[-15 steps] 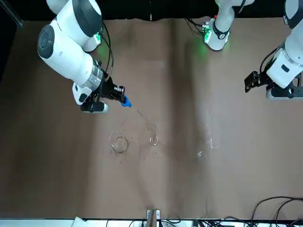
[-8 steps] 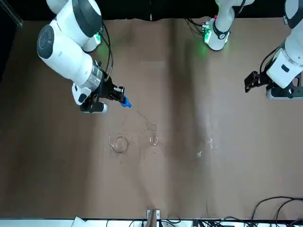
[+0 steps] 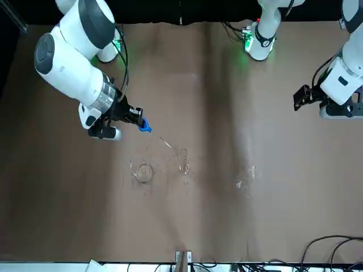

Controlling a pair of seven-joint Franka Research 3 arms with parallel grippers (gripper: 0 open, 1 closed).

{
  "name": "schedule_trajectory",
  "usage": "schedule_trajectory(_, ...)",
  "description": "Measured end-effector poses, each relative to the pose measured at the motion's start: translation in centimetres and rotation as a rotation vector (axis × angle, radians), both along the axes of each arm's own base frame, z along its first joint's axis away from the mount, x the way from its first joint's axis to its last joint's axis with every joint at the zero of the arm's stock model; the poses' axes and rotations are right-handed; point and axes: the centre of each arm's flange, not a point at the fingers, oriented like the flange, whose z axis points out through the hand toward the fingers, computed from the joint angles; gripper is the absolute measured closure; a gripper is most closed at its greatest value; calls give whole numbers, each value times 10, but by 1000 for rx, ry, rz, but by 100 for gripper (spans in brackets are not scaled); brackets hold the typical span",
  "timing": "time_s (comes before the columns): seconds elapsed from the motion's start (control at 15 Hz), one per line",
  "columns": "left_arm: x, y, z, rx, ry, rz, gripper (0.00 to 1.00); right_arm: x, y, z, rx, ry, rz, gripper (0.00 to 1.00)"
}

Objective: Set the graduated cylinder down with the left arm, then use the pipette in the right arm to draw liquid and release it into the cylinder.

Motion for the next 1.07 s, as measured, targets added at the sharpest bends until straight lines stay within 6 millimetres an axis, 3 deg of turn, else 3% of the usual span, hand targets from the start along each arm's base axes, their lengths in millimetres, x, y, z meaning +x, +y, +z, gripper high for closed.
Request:
schedule_trajectory(0.4, 1, 4, 0, 0, 0, 7, 0, 9, -28, 3, -4, 15, -36, 93)
schedule_trajectory(1.07, 0, 4, 0, 0, 0, 7, 0, 38, -135, -14, -32, 35, 6, 93)
